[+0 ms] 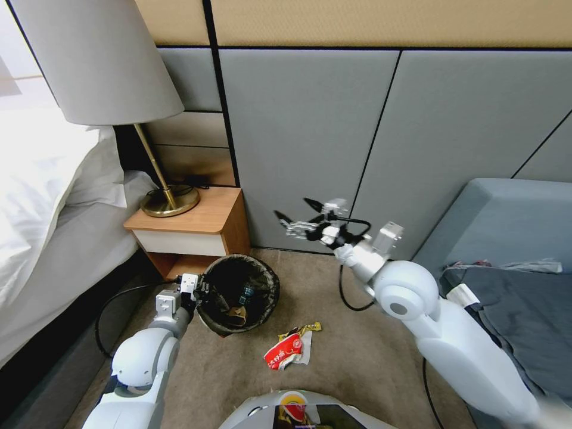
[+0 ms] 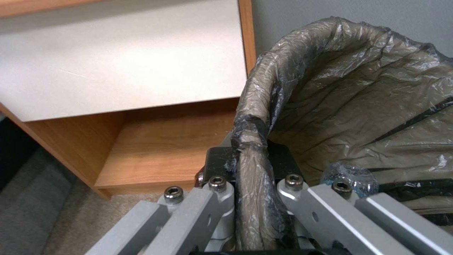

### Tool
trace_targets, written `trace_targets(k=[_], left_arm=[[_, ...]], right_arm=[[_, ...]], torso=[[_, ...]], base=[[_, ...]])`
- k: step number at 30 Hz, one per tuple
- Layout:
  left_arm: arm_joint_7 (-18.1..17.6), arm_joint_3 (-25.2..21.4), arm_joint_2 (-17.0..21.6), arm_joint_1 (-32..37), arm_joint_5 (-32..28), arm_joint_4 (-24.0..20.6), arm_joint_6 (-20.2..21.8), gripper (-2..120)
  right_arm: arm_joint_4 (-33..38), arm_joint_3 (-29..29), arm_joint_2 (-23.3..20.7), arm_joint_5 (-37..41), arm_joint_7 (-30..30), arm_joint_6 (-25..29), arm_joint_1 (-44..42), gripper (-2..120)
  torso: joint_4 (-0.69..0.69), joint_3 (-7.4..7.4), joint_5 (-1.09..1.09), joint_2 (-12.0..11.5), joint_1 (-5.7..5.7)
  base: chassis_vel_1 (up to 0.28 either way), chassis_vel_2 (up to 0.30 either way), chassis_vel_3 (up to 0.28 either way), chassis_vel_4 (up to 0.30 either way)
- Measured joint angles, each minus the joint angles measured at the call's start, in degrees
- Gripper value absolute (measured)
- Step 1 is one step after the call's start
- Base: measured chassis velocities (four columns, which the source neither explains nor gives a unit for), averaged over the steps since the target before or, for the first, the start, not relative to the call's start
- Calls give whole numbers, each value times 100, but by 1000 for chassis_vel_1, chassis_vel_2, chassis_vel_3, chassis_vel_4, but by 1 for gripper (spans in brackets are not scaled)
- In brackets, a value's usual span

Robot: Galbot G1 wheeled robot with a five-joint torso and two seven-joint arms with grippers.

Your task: Pick up the trash bin, then pick up the garbage from the floor and place it into the trash bin.

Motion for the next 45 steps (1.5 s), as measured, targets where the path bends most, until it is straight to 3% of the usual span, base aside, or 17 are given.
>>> trace_targets(k=[1,3,6,7,10,11,15,19,26,45], left_arm=[[0,-23,14,35,0,-34,-2,4],[1,-33,31,56,0,-47,-2,4],[4,-54,103,87,-14,-72,-3,4],[4,-54,103,87,-14,-72,-3,4],[4,-56,138,98,-17,-76,-3,4],[4,-56,138,98,-17,-76,-3,4],[18,-103,139,177,8,-97,-10,4],[40,-169,158,236,13,-153,-14,4],[55,-243,141,265,16,-171,-20,4],[59,-221,107,220,49,-179,-26,4]], right_arm=[[-54,408,215,-603,-170,164,-531,100],[-72,594,352,-903,-254,242,-859,100],[-153,1120,1152,-2101,-515,773,-1981,100],[-153,1120,1152,-2101,-515,773,-1981,100],[-249,1450,1984,-3162,-693,1370,-2736,100],[-249,1450,1984,-3162,-693,1370,-2736,100],[-272,1677,2761,-3750,-751,2140,-3517,100],[-206,1843,3178,-4054,-932,2613,-4009,100],[-80,1819,3261,-4143,-912,2913,-4493,100],[-61,1626,3099,-4115,-695,2768,-4469,100]], torso=[[0,0,0,0,0],[-1,0,1,0,0],[-4,0,1,0,0],[-4,0,1,0,0],[-1,0,-2,0,0],[-1,0,-2,0,0],[0,0,-1,0,0],[-1,-1,-2,0,-1],[-1,-1,-2,0,-1],[-1,0,-1,0,0]], base=[[0,0,0,0],[0,0,0,0],[0,0,0,0],[0,0,0,0],[0,0,0,0],[0,0,0,0],[0,0,0,0],[0,0,0,0],[0,0,0,0],[0,0,0,0]])
